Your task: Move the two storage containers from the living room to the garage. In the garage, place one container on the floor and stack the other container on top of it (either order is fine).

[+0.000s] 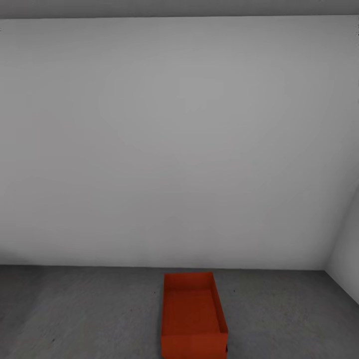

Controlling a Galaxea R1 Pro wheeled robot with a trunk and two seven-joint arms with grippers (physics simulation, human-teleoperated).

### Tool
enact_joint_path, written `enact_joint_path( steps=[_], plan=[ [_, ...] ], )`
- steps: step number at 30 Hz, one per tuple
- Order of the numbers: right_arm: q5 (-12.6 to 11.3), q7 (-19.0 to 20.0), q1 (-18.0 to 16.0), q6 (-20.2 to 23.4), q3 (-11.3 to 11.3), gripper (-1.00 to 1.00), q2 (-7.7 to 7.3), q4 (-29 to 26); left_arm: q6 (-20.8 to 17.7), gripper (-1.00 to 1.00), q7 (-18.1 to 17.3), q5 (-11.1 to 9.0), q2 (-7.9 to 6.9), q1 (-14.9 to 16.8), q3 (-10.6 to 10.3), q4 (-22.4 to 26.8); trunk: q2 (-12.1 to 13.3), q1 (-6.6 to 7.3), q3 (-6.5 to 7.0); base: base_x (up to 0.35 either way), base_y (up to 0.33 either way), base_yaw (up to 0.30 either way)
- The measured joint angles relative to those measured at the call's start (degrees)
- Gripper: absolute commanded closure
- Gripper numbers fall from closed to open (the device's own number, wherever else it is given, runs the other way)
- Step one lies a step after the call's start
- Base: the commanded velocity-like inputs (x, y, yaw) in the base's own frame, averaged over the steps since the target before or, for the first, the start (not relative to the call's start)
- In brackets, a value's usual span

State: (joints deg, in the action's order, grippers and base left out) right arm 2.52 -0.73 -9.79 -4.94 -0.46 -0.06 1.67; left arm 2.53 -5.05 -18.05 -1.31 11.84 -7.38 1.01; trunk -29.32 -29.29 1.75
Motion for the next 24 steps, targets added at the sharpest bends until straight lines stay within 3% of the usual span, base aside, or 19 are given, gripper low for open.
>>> enact_joint_path(
  steps=[24],
  plan=[
    [-0.06, -0.06, 0.0, 0.06, -0.08, -1.0, -0.19, -0.03, 0.0, -1.0, 0.0, 0.0, -0.05, 0.0, -0.08, 0.07, 0.01, 0.0, 0.3, 0.0, 0.0, 0.0]
  ],
)
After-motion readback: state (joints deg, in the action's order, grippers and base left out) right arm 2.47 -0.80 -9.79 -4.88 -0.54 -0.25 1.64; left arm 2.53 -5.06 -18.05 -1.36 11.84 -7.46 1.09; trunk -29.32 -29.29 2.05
